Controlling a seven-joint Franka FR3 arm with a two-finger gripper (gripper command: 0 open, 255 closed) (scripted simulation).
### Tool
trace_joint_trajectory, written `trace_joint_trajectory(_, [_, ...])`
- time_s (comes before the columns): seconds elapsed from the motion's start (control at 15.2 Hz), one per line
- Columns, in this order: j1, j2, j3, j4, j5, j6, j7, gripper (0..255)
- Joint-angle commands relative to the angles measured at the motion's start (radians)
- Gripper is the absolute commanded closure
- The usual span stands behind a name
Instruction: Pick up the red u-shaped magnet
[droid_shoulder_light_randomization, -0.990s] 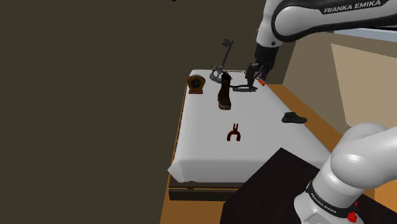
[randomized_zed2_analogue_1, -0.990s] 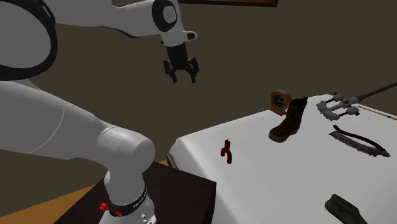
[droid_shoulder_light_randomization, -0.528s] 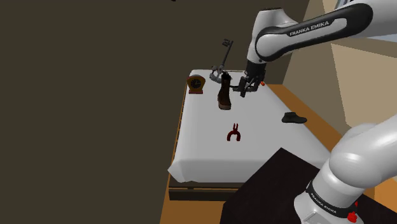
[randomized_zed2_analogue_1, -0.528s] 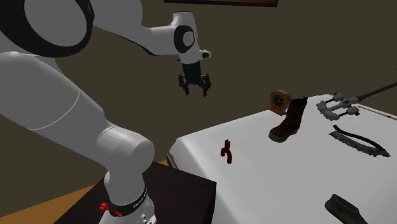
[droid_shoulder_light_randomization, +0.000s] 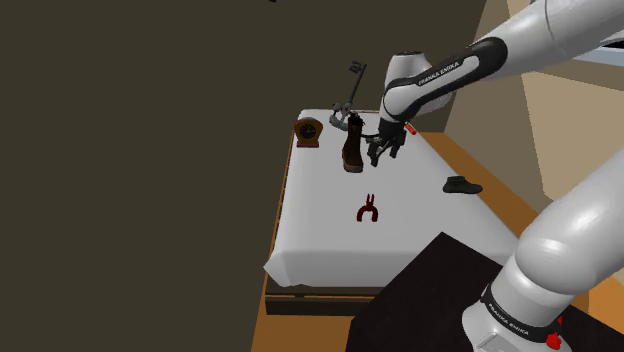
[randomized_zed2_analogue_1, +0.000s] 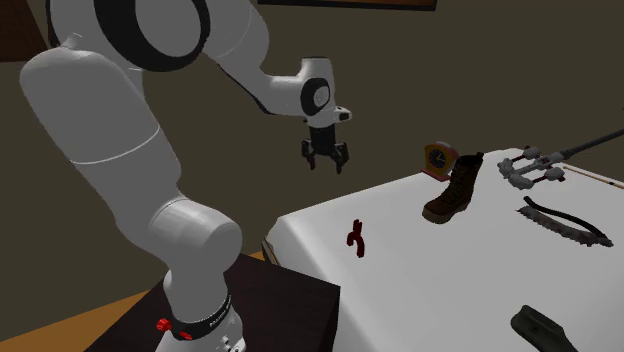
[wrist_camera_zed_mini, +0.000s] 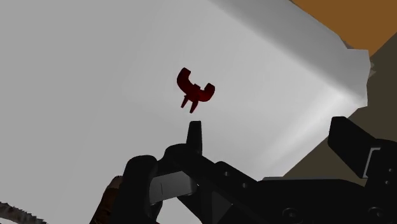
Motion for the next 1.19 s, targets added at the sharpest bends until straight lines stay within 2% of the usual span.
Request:
trace_joint_trajectory(0.0, [-0.005,0.08,-0.016,0.024,0.014,0.049,-0.015,0])
trace_joint_trajectory(0.59, [-0.048,0.427,-0.051,0.175,0.126,0.201,-0.112,0])
trace_joint_trajectory(1.12, [-0.128,0.736,-0.025,0.384,0.227,0.258,-0.188,0])
